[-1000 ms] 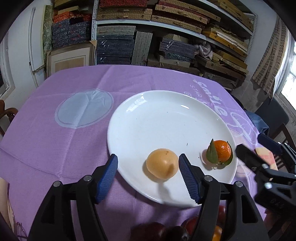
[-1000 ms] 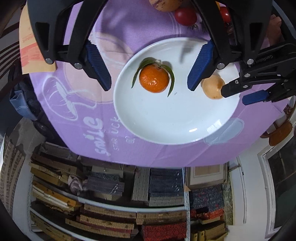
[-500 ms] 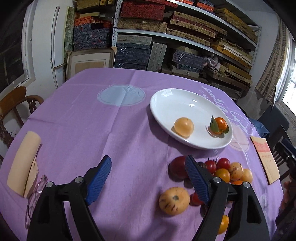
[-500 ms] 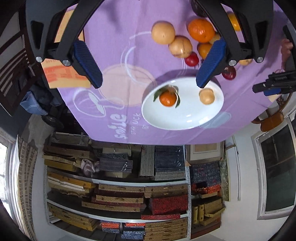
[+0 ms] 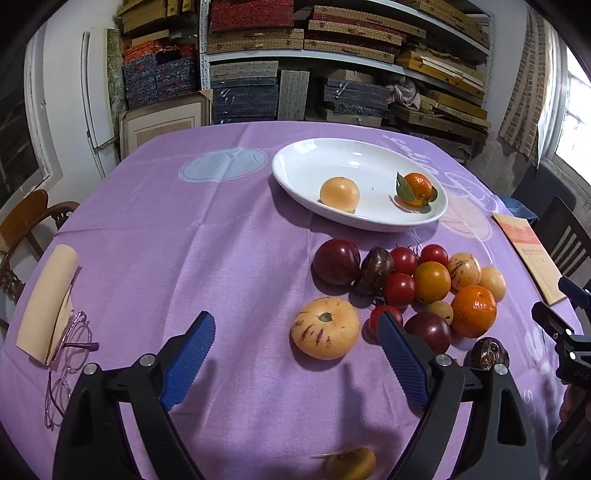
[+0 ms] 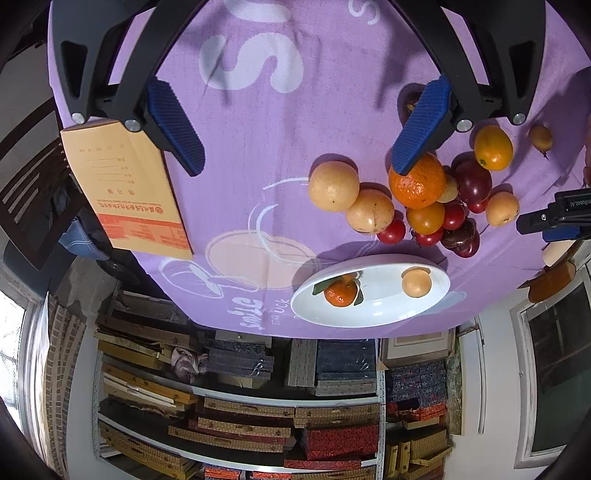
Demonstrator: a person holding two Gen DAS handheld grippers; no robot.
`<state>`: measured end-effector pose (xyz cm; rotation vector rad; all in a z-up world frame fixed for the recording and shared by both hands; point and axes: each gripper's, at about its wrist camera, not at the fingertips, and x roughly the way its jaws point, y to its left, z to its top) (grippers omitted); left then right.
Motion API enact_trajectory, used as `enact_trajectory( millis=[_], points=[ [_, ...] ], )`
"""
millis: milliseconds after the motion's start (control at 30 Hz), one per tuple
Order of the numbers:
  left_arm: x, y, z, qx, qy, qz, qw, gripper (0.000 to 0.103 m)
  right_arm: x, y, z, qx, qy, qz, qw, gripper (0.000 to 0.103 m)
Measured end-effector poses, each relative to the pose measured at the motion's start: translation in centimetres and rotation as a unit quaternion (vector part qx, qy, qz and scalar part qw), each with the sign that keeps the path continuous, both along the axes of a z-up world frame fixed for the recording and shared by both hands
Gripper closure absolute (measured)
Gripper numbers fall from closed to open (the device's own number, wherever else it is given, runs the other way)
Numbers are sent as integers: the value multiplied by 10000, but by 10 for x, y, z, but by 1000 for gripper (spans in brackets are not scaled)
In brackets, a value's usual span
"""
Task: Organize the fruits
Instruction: 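Move both open tools back over the fruit cluster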
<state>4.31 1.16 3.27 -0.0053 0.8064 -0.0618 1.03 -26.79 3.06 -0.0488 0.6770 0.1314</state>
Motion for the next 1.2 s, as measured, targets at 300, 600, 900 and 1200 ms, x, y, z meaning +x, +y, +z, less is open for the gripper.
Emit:
enact_trajectory(
  millis=[300,600,900,1200],
  points=[
    [21,-10,-21,111,338,-129,9993,13,12,-5,1,83,86,-112,9999,4],
    [29,-6,-32,212,499,57,9985,13,17,0,-3,-32,184,-18,9998,4],
    [36,1,-37,14,598,94,9982,13,35,6,1,-136,295,59,9995,4],
    [36,-3,-34,-99,482,-40,9988,18,45,11,-3,-194,354,101,9991,4]
  ],
)
